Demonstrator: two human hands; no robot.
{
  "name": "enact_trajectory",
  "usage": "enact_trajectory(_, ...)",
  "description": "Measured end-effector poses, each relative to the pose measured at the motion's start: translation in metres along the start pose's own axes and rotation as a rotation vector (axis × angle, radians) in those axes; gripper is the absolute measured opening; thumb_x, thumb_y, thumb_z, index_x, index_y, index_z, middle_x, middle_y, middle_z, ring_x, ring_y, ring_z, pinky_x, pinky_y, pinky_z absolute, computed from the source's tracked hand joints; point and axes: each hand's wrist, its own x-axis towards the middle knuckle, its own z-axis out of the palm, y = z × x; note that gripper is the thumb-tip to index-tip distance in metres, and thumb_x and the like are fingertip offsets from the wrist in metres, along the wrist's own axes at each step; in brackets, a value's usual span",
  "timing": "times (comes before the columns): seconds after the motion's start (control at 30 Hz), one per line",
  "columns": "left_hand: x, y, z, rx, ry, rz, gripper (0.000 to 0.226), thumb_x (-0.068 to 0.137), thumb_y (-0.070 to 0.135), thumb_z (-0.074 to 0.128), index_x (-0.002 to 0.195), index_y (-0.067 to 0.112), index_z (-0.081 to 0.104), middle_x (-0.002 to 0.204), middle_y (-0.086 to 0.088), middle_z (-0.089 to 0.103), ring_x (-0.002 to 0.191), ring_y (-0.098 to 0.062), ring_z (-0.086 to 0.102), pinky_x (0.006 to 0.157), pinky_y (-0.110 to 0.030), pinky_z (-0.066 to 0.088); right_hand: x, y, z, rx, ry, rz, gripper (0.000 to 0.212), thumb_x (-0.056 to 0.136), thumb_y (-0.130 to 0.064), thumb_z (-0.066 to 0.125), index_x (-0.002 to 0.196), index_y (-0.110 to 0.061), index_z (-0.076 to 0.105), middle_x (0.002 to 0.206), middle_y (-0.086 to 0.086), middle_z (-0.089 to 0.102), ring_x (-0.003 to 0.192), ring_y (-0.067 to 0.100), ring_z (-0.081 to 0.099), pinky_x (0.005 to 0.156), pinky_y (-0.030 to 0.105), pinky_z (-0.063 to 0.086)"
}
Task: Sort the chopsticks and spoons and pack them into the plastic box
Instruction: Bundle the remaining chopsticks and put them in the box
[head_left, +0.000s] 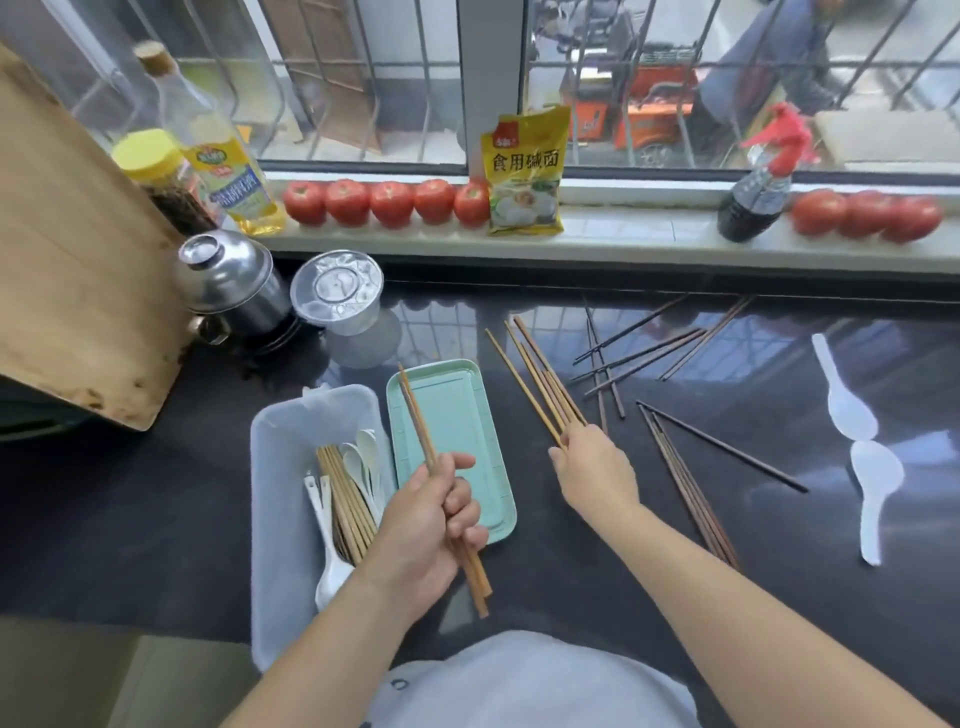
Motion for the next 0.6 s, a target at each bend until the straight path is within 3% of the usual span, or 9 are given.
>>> enact_trajectory(0.07,-0.006,0.003,-0.002,0.036,-0.008,0.007,0.026,0.11,0.028,0.045,0.117,0.006,0.056,0.062,0.001,0.029,0.046,-0.009,0.026,0.04,-0.022,0.03,0.024,0.003,0.015,-0.219,0.04,-0.079,0.022,0.103,-0.033,0.054,0.115,-0.015,0.052,0.111,0.003,0.057,0.093,0.03,0.066,0.072,0.038,0.051)
enact_trajectory(0.17,-0.011,0.006,-0.007,0.079,-0.025,0.025,0.028,0.11,0.023,0.045,0.122,0.002,0.057,0.061,0.002,0.029,0.046,-0.009,0.025,0.04,-0.021,0.027,0.032,0.002,0.027,-0.397,0.033,-0.135,0.016,0.102,-0.02,0.056,0.117,-0.015,0.054,0.113,0.003,0.062,0.094,0.028,0.069,0.07,0.037,0.053)
enact_trajectory(0.27,-0.009,0.004,-0.007,0.048,-0.029,0.012,0.031,0.11,0.022,0.044,0.126,-0.002,0.058,0.061,0.0,0.033,0.048,-0.01,0.031,0.042,-0.023,0.032,0.034,-0.003,0.027,-0.399,0.017,-0.062,0.018,0.1,-0.017,0.054,0.115,-0.013,0.063,0.108,0.004,0.068,0.095,0.029,0.07,0.071,0.036,0.055)
enact_trajectory(0.37,-0.004,0.003,-0.001,0.001,-0.017,-0.003,0.032,0.11,0.02,0.045,0.127,-0.002,0.061,0.07,-0.008,0.057,0.061,-0.019,0.059,0.055,-0.032,0.055,0.025,-0.011,0.015,-0.122,-0.063,0.044,0.02,0.097,-0.027,0.053,0.099,-0.013,0.068,0.1,0.009,0.07,0.094,0.034,0.068,0.075,0.036,0.051)
enact_trajectory(0.43,0.002,0.006,0.003,-0.043,-0.03,-0.011,0.031,0.11,0.02,0.046,0.126,0.0,0.063,0.093,-0.016,0.073,0.087,-0.028,0.075,0.071,-0.042,0.062,0.005,-0.016,-0.003,0.223,-0.09,0.129,0.023,0.095,-0.035,0.055,0.084,-0.018,0.066,0.087,0.005,0.07,0.083,0.028,0.068,0.075,0.037,0.056)
enact_trajectory(0.5,0.012,0.008,0.008,-0.118,-0.02,-0.014,0.03,0.109,0.02,0.047,0.128,0.0,0.061,0.115,-0.021,0.074,0.106,-0.034,0.074,0.083,-0.048,0.061,-0.028,-0.019,-0.023,0.539,-0.137,0.109,0.022,0.095,-0.031,0.058,0.08,-0.018,0.066,0.072,0.005,0.07,0.069,0.017,0.067,0.069,0.035,0.055)
enact_trajectory(0.6,0.022,0.014,0.017,-0.189,-0.036,-0.008,0.032,0.111,0.022,0.042,0.134,0.005,0.056,0.123,-0.022,0.072,0.113,-0.036,0.072,0.09,-0.052,0.058,-0.075,-0.022,-0.044,0.746,-0.254,-0.046,0.015,0.097,-0.017,0.06,0.086,-0.012,0.069,0.069,0.011,0.068,0.057,0.01,0.058,0.06,0.028,0.051)
